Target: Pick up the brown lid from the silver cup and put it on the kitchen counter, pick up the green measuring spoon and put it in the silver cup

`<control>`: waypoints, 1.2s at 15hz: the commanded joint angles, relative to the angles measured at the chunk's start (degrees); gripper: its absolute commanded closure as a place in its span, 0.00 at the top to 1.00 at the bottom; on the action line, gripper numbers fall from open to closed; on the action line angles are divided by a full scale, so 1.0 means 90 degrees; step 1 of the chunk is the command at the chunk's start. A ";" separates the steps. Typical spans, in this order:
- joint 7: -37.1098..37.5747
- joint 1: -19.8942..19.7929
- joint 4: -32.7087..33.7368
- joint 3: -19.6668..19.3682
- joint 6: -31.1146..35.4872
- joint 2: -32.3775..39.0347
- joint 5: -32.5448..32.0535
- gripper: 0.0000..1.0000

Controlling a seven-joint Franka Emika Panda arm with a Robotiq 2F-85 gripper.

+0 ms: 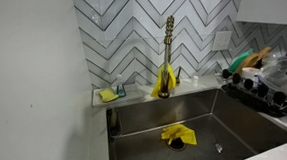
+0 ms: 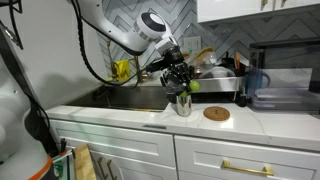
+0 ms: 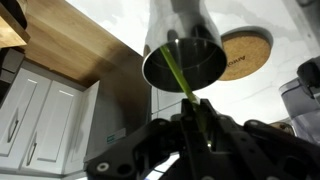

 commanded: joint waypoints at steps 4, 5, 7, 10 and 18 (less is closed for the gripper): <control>0.0212 0.0038 -0.0088 -0.0060 0.0115 -0.0038 -0.0049 0.52; 0.0232 0.0038 -0.0098 -0.0061 0.0130 -0.0046 -0.0060 0.59; 0.0295 0.0039 -0.0106 -0.0060 0.0130 -0.0077 -0.0101 0.74; 0.0324 0.0040 -0.0107 -0.0055 0.0171 -0.0169 -0.0141 0.96; 0.0181 0.0036 -0.0073 -0.0004 0.0180 -0.0581 -0.0382 1.00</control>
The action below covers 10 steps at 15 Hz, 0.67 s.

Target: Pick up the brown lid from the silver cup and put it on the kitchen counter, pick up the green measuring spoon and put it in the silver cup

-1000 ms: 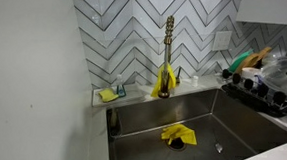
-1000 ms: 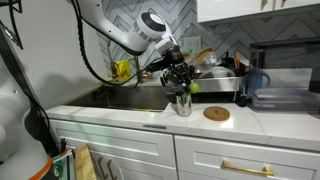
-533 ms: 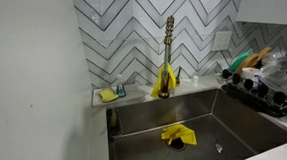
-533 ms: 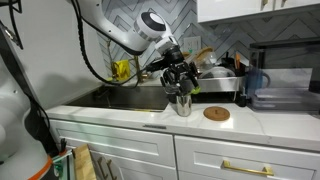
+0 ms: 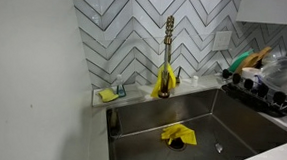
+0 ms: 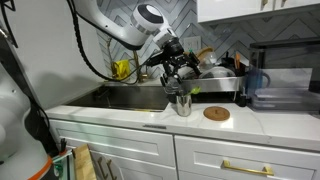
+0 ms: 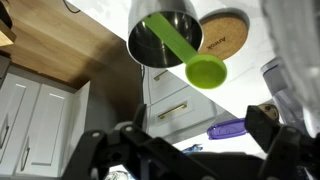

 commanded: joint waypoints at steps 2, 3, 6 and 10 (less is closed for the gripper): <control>-0.0244 0.0017 -0.0211 -0.0018 0.0343 -0.0482 -0.0383 1.00; -0.0474 -0.0005 -0.0276 -0.0054 0.0623 -0.0603 -0.0325 1.00; -0.1293 -0.0070 -0.0373 -0.0190 0.1587 -0.0870 0.0001 1.00; -0.3127 -0.0074 -0.0476 -0.0489 0.2353 -0.1053 0.1450 1.00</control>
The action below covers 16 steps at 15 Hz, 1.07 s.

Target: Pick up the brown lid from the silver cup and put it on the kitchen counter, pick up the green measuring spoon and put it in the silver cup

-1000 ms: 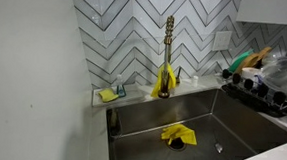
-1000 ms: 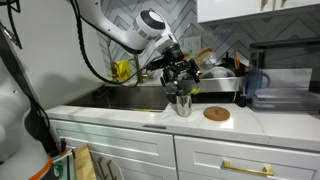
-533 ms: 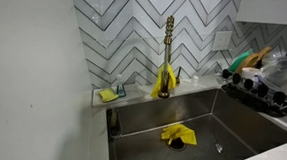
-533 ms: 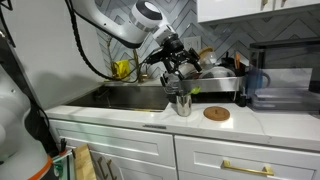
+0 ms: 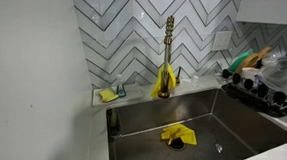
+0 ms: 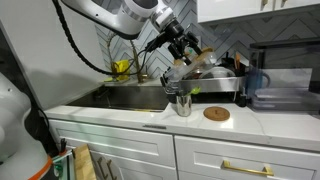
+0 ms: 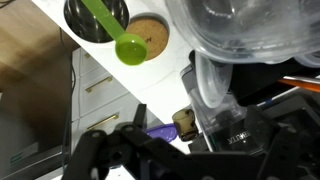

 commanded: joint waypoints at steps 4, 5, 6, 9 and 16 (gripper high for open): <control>-0.3265 -0.0043 -0.0030 -0.0283 -0.0639 -0.0357 0.2296 1.00; -0.2566 -0.0161 -0.0055 -0.0129 -0.0088 -0.0188 0.1932 1.00; -0.2893 -0.0189 -0.0014 -0.0138 -0.0327 -0.0219 0.2086 1.00; -0.3141 -0.0212 0.0026 -0.0136 -0.0478 -0.0260 0.2170 1.00; -0.4387 -0.0184 -0.0188 -0.0347 -0.0428 -0.0714 0.3130 1.00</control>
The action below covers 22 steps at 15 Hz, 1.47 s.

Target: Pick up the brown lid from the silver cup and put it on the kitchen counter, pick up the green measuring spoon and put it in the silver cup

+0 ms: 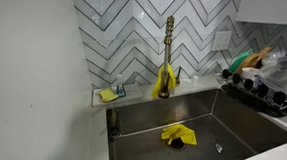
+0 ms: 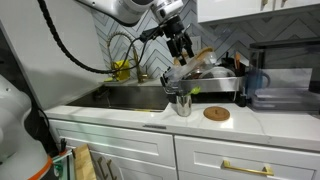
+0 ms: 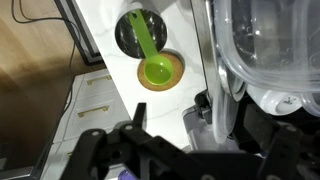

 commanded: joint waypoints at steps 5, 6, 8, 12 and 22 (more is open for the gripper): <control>-0.3220 -0.0129 -0.0195 -0.0384 -0.0690 -0.0926 0.2377 1.00; -0.3545 -0.0186 -0.0140 -0.0404 -0.1025 -0.0984 0.2472 1.00; -0.4023 -0.0339 -0.0036 -0.0411 -0.1643 -0.1065 0.2500 1.00; -0.4569 -0.0641 0.0125 -0.0327 -0.2464 -0.1127 0.2222 1.00; -0.4783 -0.0879 0.0267 -0.0213 -0.2586 -0.1073 0.1980 1.00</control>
